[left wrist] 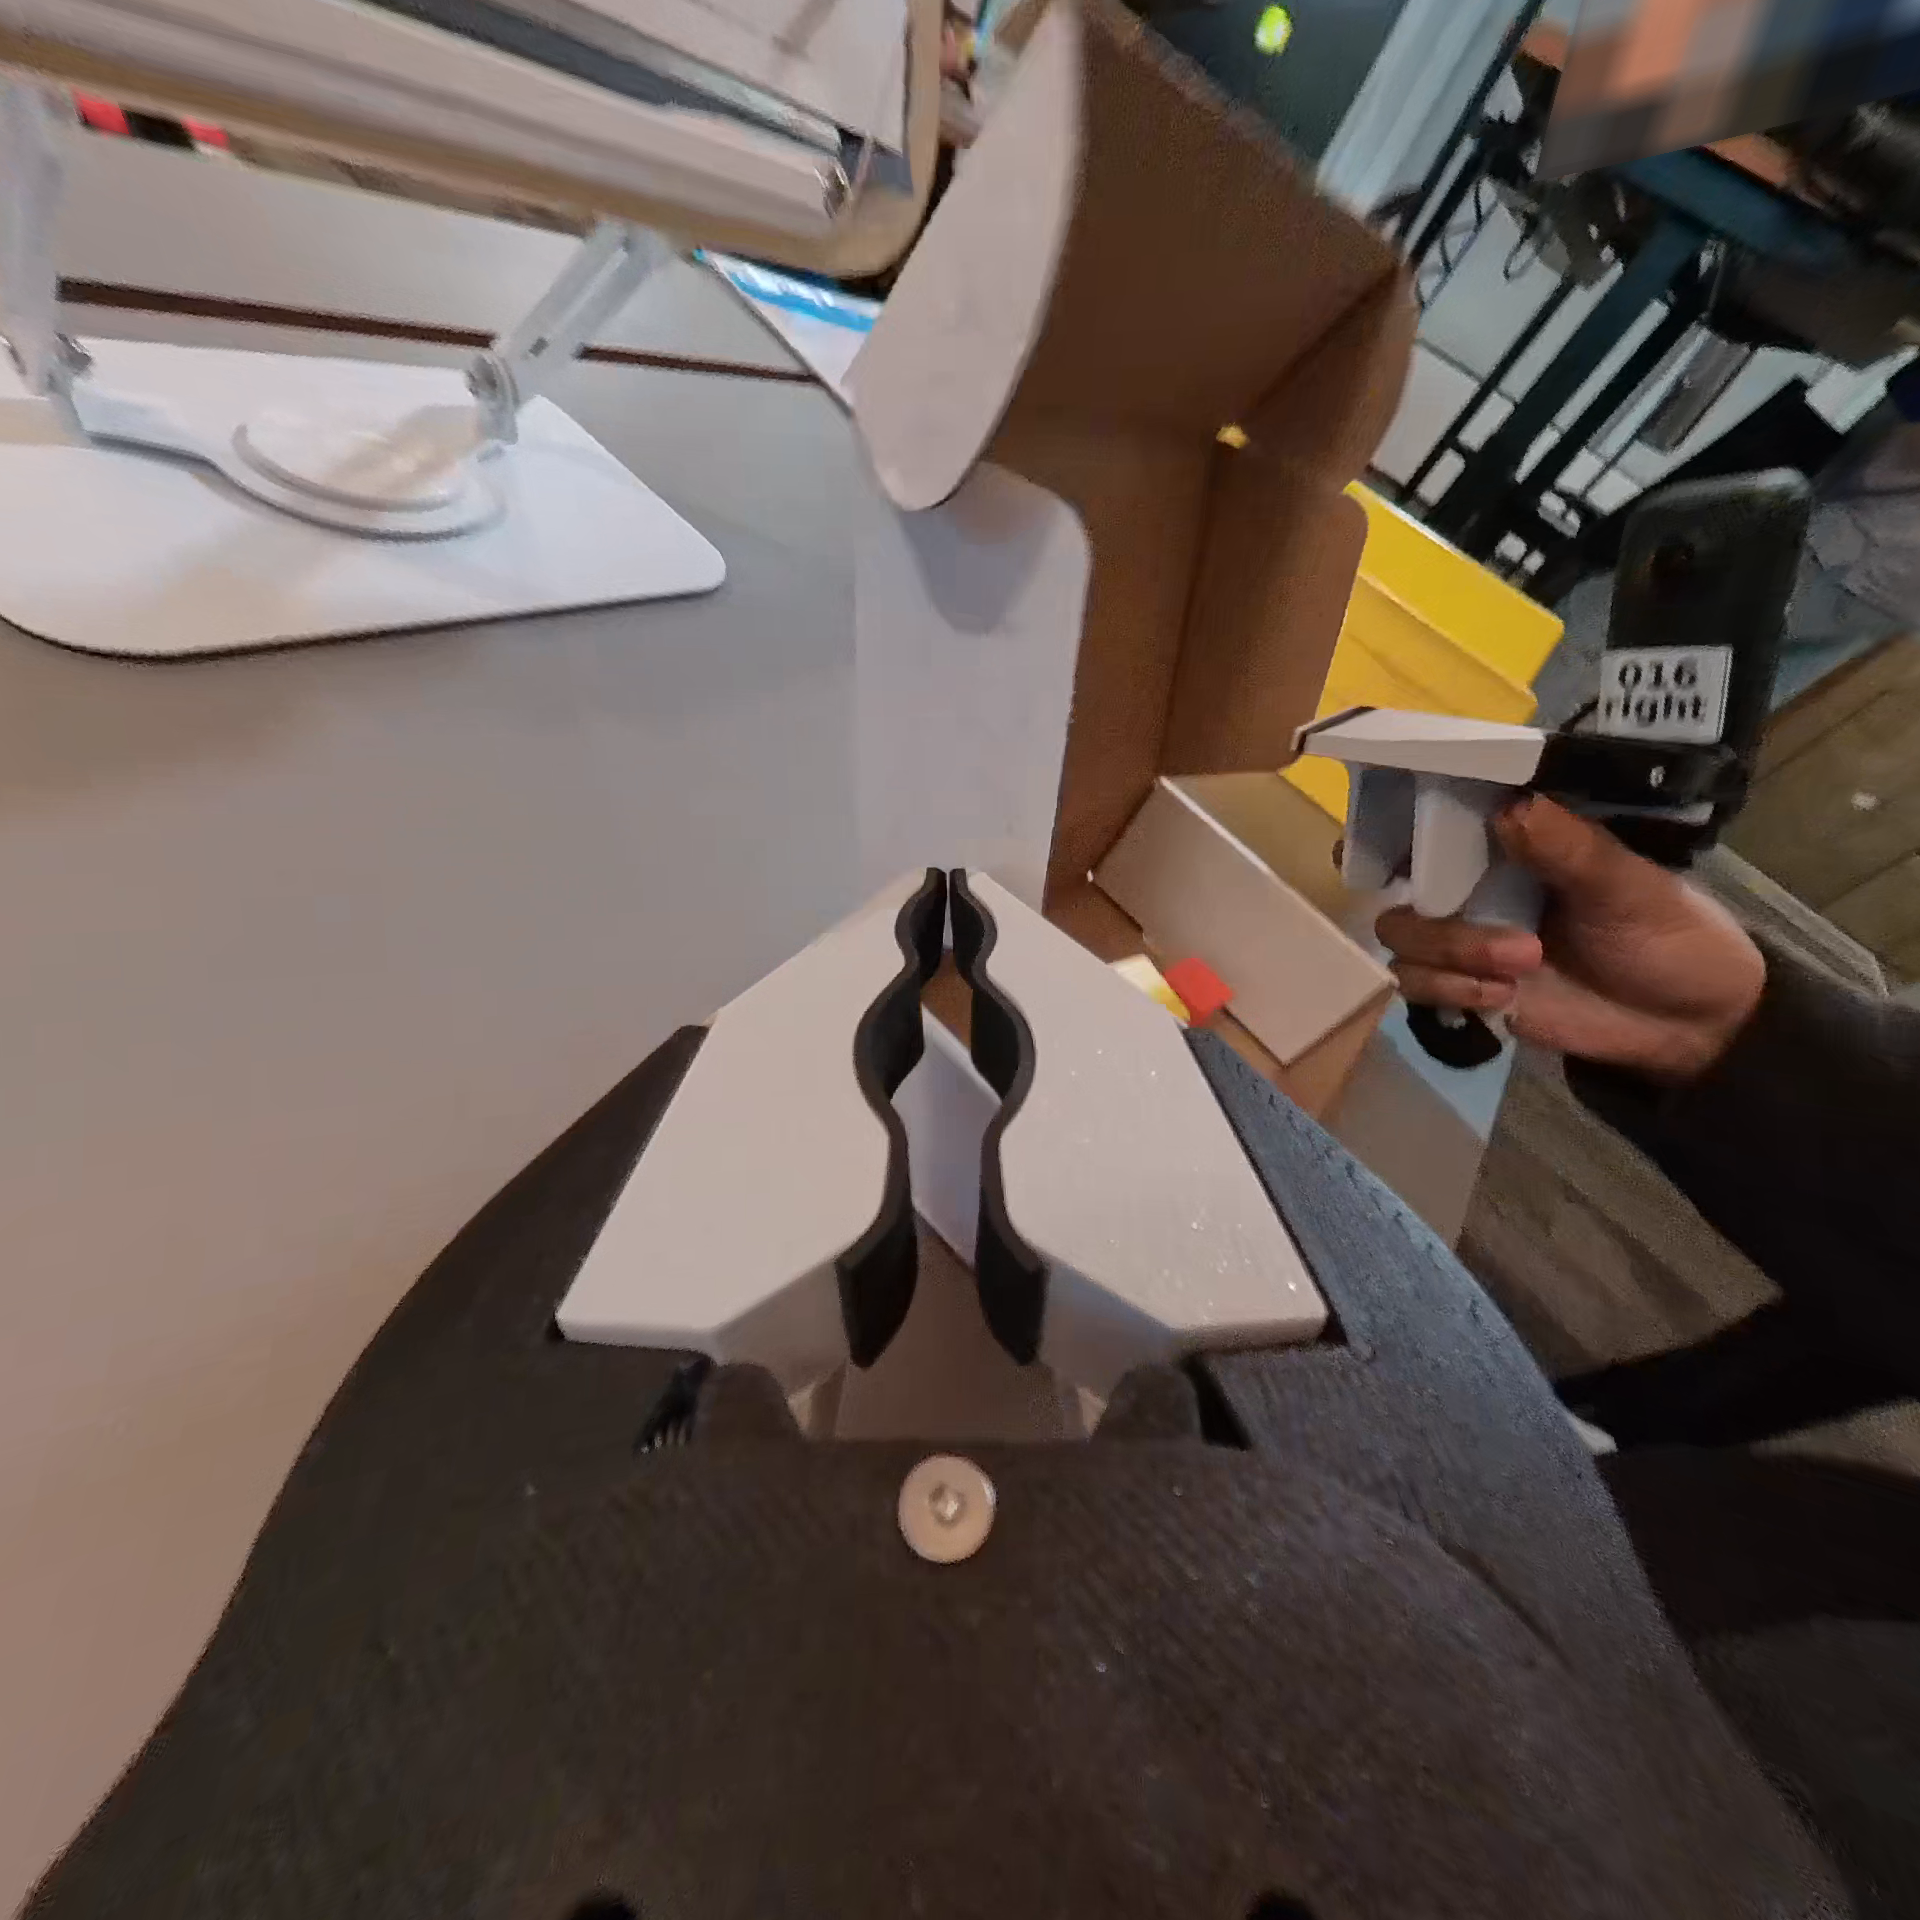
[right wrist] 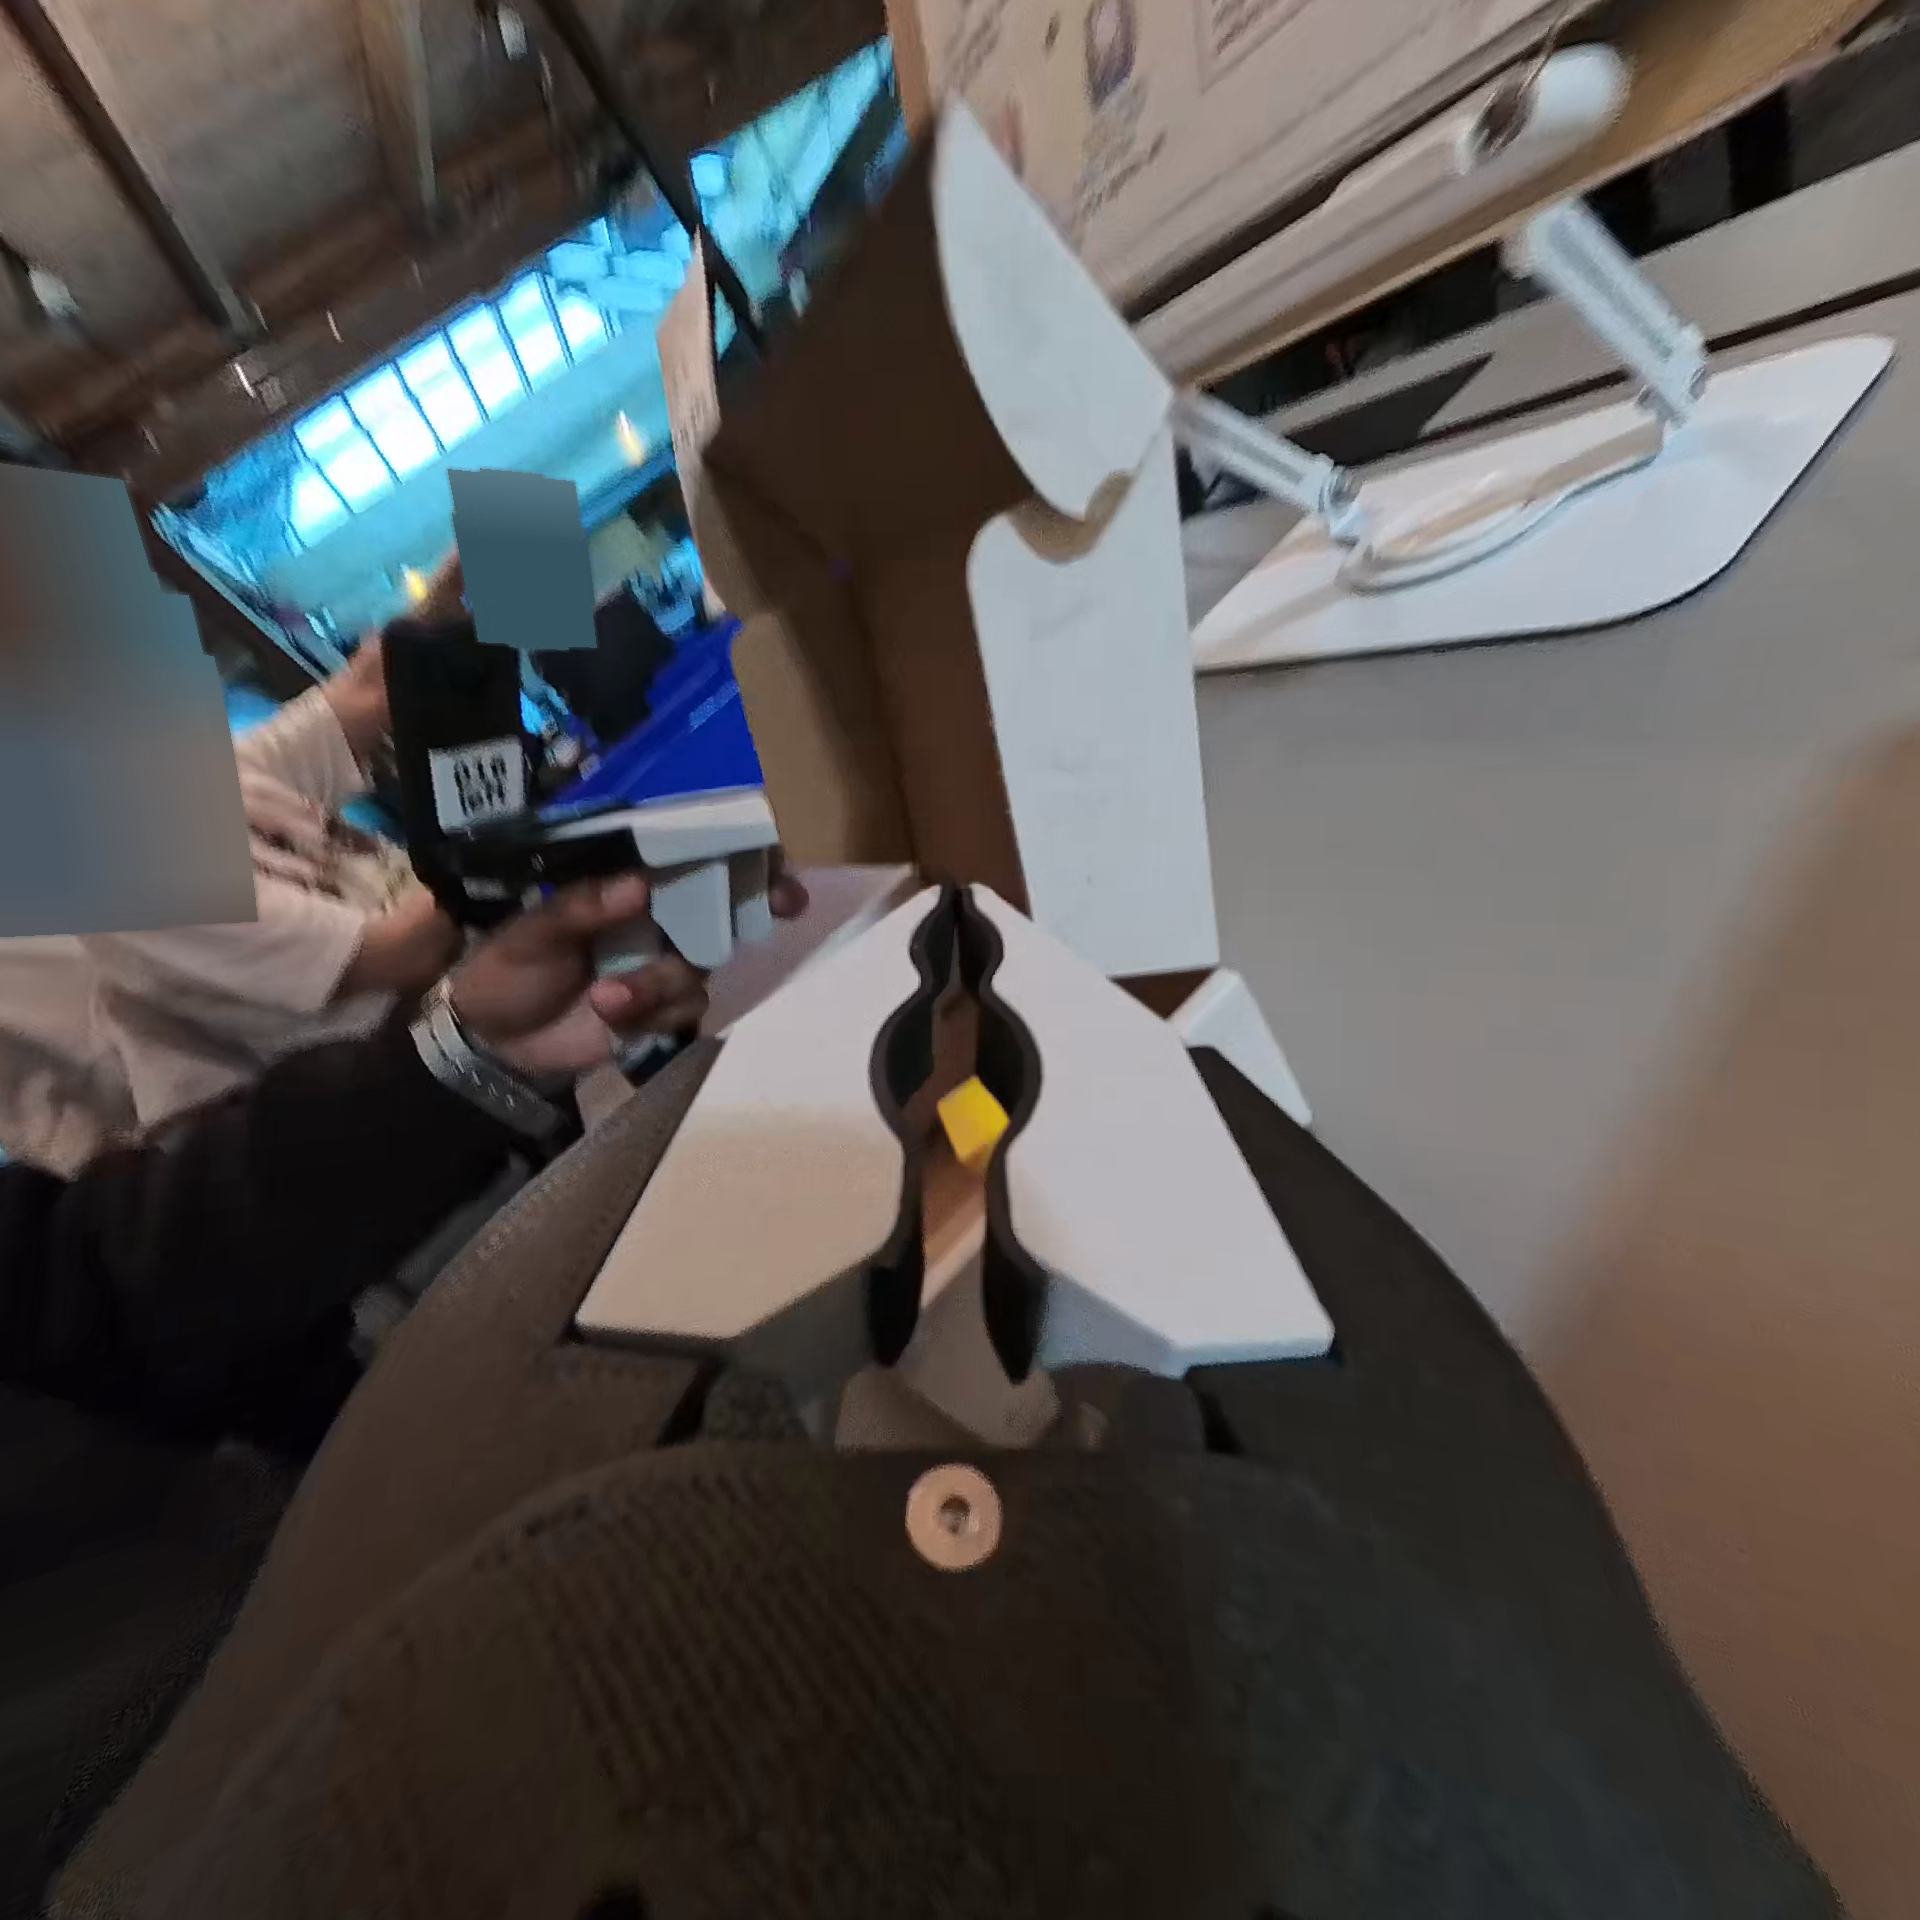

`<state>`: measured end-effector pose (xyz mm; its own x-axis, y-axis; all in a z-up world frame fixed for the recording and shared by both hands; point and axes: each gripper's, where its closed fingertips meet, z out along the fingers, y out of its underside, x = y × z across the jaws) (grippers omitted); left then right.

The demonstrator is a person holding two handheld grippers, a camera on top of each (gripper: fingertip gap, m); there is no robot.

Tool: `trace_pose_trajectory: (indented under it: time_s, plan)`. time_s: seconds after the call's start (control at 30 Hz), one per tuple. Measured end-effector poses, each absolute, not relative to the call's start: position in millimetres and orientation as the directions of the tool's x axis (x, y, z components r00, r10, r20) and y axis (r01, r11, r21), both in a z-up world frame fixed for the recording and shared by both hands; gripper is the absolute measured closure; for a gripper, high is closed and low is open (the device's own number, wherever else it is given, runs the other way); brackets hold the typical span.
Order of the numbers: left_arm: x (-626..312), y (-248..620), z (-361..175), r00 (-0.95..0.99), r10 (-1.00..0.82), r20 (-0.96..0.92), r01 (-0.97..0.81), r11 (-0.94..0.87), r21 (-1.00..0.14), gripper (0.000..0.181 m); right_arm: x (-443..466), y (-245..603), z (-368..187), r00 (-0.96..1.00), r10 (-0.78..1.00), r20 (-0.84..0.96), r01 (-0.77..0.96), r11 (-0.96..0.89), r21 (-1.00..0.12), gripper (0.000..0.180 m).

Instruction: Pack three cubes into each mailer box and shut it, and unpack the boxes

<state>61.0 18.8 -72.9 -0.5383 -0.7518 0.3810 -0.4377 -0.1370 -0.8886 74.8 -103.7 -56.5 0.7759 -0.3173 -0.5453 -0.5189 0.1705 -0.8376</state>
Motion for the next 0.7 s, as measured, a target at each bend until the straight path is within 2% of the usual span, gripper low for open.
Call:
trace_pose_trajectory:
  time_s: [0.03,0.1,0.17,0.33,0.43,0.5,0.63,0.7]
  plan:
    - [54.5,18.4,-77.5,-0.545,-0.749,0.377,-0.452,-0.116,-0.884,0.180,69.4,-102.7,-62.7,0.789,-0.334,-0.515,-0.509,0.115,-0.853,0.180]
    - [42.3,20.0,-87.2,-0.548,-0.754,0.363,-0.474,-0.078,-0.877,0.174,62.5,-105.7,-72.0,0.806,-0.377,-0.457,-0.480,0.036,-0.877,0.180]
    - [35.1,24.0,-92.1,-0.542,-0.768,0.341,-0.470,-0.060,-0.881,0.170,60.0,-112.9,-66.3,0.813,-0.391,-0.432,-0.449,0.052,-0.892,0.180]
    - [47.8,41.8,-81.6,-0.478,-0.811,0.336,-0.405,-0.136,-0.904,0.166,72.4,-145.9,-21.4,0.802,-0.318,-0.506,-0.401,0.340,-0.850,0.174]
    - [65.3,53.5,-85.2,-0.392,-0.844,0.366,-0.432,-0.182,-0.883,0.164,91.5,-160.9,-24.5,0.747,-0.376,-0.549,-0.398,0.408,-0.822,0.175]
    - [73.2,54.7,-87.3,-0.369,-0.869,0.331,-0.426,-0.159,-0.891,0.165,102.8,-156.1,-36.9,0.719,-0.461,-0.520,-0.391,0.351,-0.851,0.180]
    - [70.6,30.8,-84.2,-0.439,-0.849,0.295,-0.409,-0.104,-0.907,0.166,104.0,-126.0,-76.1,0.750,-0.602,-0.274,-0.344,-0.003,-0.939,0.180]
    - [64.5,21.0,-81.7,-0.471,-0.843,0.261,-0.387,-0.068,-0.919,0.181,95.4,-116.8,-80.9,0.773,-0.613,-0.163,-0.280,-0.099,-0.955,0.180]
